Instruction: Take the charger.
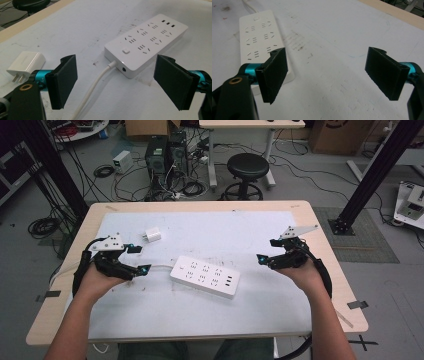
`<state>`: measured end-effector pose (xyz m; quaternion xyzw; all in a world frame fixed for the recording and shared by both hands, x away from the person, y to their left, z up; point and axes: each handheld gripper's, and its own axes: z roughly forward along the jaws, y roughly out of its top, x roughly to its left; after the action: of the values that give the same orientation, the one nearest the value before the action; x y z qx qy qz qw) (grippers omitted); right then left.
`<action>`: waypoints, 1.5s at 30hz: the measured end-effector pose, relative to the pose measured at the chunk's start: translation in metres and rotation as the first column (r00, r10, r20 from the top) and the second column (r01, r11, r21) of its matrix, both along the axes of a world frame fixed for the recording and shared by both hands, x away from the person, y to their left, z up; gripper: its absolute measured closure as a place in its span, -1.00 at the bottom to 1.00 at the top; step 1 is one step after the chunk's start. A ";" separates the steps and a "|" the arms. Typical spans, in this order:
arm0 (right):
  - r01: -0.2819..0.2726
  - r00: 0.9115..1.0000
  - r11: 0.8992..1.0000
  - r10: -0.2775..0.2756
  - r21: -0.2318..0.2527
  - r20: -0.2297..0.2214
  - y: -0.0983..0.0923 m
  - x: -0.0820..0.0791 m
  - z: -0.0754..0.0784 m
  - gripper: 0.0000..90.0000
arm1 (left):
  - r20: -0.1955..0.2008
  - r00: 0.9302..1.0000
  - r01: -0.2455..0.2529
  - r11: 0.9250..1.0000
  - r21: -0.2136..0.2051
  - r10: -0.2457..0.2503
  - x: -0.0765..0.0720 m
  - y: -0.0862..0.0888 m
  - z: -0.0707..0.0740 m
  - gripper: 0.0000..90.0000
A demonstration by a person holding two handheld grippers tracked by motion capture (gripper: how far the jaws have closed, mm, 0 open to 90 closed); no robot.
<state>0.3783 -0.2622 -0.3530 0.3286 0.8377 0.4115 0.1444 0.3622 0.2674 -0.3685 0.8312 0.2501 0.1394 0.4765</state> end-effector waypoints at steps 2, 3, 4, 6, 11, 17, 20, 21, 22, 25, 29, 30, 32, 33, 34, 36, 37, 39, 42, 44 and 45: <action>0.000 1.000 1.000 0.000 -0.004 -0.004 0.000 0.000 0.000 -0.58 | 0.003 1.000 -0.014 1.000 -0.008 0.014 0.003 0.000 0.001 -0.58; 0.000 1.000 1.000 0.000 -0.004 -0.003 0.000 -0.001 0.001 -0.58 | 0.003 1.000 -0.014 1.000 -0.008 0.014 0.003 0.000 0.001 -0.58; 0.003 1.000 1.000 -0.003 -0.001 -0.004 0.000 -0.001 0.001 -0.58 | 0.003 0.999 -0.032 0.999 -0.014 0.032 0.008 0.002 0.001 -0.58; 0.003 1.000 1.000 -0.003 0.001 -0.005 0.000 -0.001 0.001 -0.58 | 0.001 0.999 -0.041 0.999 -0.017 0.041 0.009 0.002 0.001 -0.58; -0.005 1.000 1.000 0.005 -0.006 0.002 0.004 -0.004 0.004 -0.58 | -0.008 0.998 -0.056 0.998 0.041 0.057 0.024 -0.002 0.002 -0.58; 0.003 1.000 1.000 -0.003 -0.001 0.002 0.006 -0.007 0.003 -0.58 | 0.007 0.997 -0.081 0.995 0.061 0.081 0.047 -0.007 0.017 -0.58; 0.006 1.000 1.000 -0.006 -0.001 0.003 0.005 -0.007 0.003 -0.58 | -0.007 0.994 -0.109 0.990 0.086 0.110 0.057 -0.007 0.016 -0.59; 0.009 1.000 1.000 -0.009 0.001 0.005 0.004 -0.006 0.003 -0.58 | -0.019 0.993 -0.112 0.989 0.101 0.114 0.064 -0.007 0.015 -0.59; 0.011 1.000 1.000 -0.011 0.004 0.004 0.004 -0.006 0.003 -0.58 | -0.018 0.993 -0.115 0.988 0.105 0.118 0.067 -0.007 0.015 -0.59; 0.013 1.000 1.000 -0.013 0.001 0.001 0.004 -0.006 0.003 -0.58 | -0.026 0.991 -0.127 0.986 0.108 0.131 0.076 -0.005 0.014 -0.59; 0.019 1.000 1.000 -0.019 -0.005 -0.006 0.006 -0.006 0.001 -0.58 | -0.029 0.985 -0.166 0.980 0.112 0.170 0.097 0.003 0.013 -0.59; 0.018 1.000 1.000 -0.018 -0.005 -0.005 0.007 -0.006 0.001 -0.58 | -0.039 0.984 -0.167 0.979 0.117 0.172 0.102 0.004 0.011 -0.59; 0.013 1.000 1.000 -0.013 -0.004 -0.003 0.007 -0.005 0.001 -0.58 | -0.043 0.984 -0.166 0.978 0.123 0.173 0.104 0.004 0.010 -0.59; 0.016 1.000 1.000 -0.016 -0.005 -0.003 0.007 -0.005 0.001 -0.58 | -0.052 0.983 -0.165 0.976 0.143 0.174 0.111 0.005 0.006 -0.59; 0.020 1.000 1.000 -0.020 -0.004 -0.006 0.009 -0.004 0.000 -0.58 | -0.063 0.982 -0.165 0.976 0.140 0.176 0.115 0.007 0.003 -0.59; 0.019 1.000 1.000 -0.019 -0.006 -0.004 0.010 -0.003 0.000 -0.59 | -0.063 0.982 -0.167 0.976 0.138 0.177 0.120 0.008 0.000 -0.59; 0.019 1.000 1.000 -0.019 -0.006 -0.009 0.011 -0.003 0.000 -0.58 | -0.065 0.981 -0.171 0.976 0.136 0.181 0.123 0.009 -0.003 -0.59; 0.021 1.000 1.000 -0.021 -0.010 -0.012 0.012 -0.002 -0.001 -0.58 | -0.071 0.982 -0.166 0.976 0.143 0.177 0.127 0.009 -0.007 -0.60; 0.024 1.000 1.000 -0.024 -0.014 -0.014 0.012 -0.002 -0.001 -0.58 | -0.087 0.980 -0.166 0.976 0.142 0.179 0.136 0.007 -0.016 -0.60; 0.027 1.000 1.000 -0.027 -0.014 -0.013 0.011 -0.002 -0.001 -0.58 | -0.088 0.978 -0.173 0.974 0.147 0.187 0.140 0.007 -0.022 -0.60; 0.031 0.999 0.999 -0.031 -0.012 -0.013 0.011 -0.002 -0.001 -0.58 | -0.091 0.978 -0.174 0.974 0.144 0.189 0.142 0.007 -0.024 -0.60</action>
<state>0.3766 -0.2510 -0.3543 0.3433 0.8360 0.4019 0.1470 0.5047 0.2741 -0.3927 0.8414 0.3395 0.1557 0.3906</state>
